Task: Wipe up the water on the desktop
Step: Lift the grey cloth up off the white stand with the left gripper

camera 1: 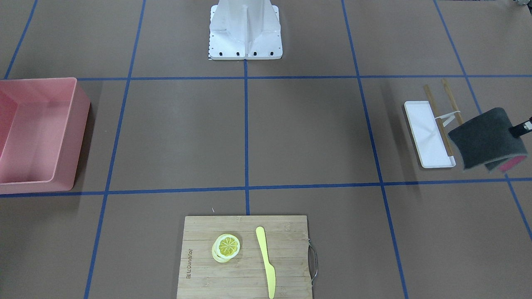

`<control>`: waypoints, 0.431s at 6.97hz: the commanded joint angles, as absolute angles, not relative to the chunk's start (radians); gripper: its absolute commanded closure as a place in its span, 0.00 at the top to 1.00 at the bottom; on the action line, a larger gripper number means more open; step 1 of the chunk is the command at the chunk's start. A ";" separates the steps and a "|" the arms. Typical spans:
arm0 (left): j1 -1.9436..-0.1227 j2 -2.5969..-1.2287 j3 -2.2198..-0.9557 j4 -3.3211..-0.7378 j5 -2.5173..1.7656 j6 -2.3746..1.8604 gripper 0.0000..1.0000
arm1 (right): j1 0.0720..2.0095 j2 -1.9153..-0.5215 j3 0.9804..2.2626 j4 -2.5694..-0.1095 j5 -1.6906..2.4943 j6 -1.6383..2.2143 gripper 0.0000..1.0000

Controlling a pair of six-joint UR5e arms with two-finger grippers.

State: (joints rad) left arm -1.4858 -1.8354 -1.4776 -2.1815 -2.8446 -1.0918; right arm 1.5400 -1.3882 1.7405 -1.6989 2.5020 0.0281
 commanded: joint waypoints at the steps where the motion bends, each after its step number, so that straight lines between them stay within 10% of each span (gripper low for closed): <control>1: -1.477 -1.934 -1.477 -2.145 -2.838 -1.205 0.00 | 1.439 -1.297 1.761 -1.611 2.479 0.125 1.00; 3: -1.415 -2.009 -1.477 -2.145 -2.752 -1.357 0.00 | 1.297 -1.170 1.755 -1.597 2.461 0.158 1.00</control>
